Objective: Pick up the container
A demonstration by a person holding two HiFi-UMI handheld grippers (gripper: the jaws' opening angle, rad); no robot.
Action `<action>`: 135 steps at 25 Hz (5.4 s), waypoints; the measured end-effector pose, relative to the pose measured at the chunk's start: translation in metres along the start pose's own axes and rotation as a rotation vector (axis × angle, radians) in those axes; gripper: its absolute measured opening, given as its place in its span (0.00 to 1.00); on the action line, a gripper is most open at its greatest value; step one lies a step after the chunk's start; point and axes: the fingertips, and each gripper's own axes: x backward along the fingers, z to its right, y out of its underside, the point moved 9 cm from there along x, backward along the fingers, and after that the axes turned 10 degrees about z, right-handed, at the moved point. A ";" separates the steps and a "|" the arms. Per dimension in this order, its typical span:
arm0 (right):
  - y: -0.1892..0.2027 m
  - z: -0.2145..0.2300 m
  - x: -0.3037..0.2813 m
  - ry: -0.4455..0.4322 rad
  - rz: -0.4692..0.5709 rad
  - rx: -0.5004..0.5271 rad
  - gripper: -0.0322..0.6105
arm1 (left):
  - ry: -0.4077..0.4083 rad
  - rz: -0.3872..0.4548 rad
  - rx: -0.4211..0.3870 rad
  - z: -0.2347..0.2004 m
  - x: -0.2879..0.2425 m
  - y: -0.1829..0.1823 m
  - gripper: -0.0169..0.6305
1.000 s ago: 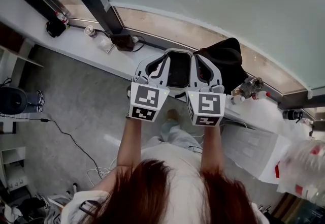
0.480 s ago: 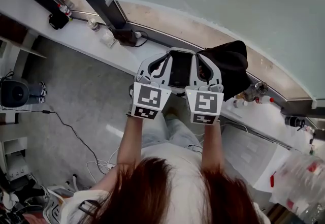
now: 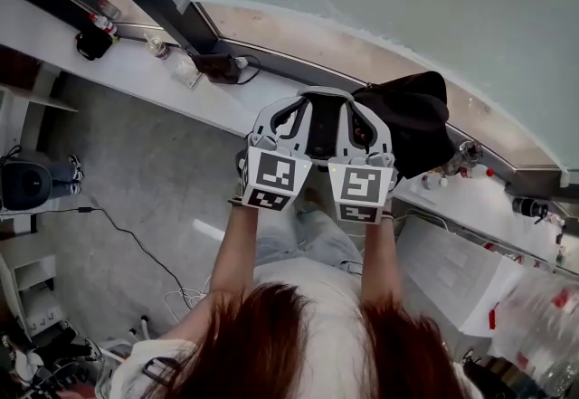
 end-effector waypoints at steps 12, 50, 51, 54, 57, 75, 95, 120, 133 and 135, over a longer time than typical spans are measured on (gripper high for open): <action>0.036 0.000 -0.038 0.051 -0.097 -0.023 0.09 | 0.074 -0.079 0.021 -0.020 -0.038 0.046 0.06; 0.159 -0.012 -0.118 0.030 -0.392 0.191 0.17 | 0.181 -0.240 -0.011 -0.050 -0.118 0.171 0.06; 0.161 -0.012 -0.119 0.029 -0.398 0.199 0.18 | 0.184 -0.240 -0.012 -0.051 -0.120 0.173 0.06; 0.170 -0.011 -0.123 0.029 -0.416 0.211 0.20 | 0.194 -0.240 -0.017 -0.052 -0.126 0.178 0.07; 0.180 -0.011 -0.125 0.027 -0.427 0.235 0.22 | 0.217 -0.245 -0.019 -0.051 -0.130 0.183 0.11; 0.218 -0.011 -0.139 0.039 -0.476 0.326 0.31 | 0.276 -0.299 -0.123 -0.044 -0.154 0.224 0.24; 0.237 -0.001 -0.163 0.164 -0.466 0.391 0.28 | 0.236 -0.307 -0.127 -0.043 -0.167 0.234 0.15; 0.228 -0.007 -0.120 0.070 -0.381 0.498 0.21 | 0.125 -0.257 -0.158 -0.020 -0.141 0.229 0.15; 0.217 -0.019 -0.093 0.009 -0.307 0.495 0.20 | 0.010 -0.230 -0.242 -0.015 -0.127 0.219 0.16; 0.215 -0.018 -0.089 0.008 -0.298 0.486 0.20 | 0.005 -0.226 -0.263 -0.013 -0.124 0.214 0.16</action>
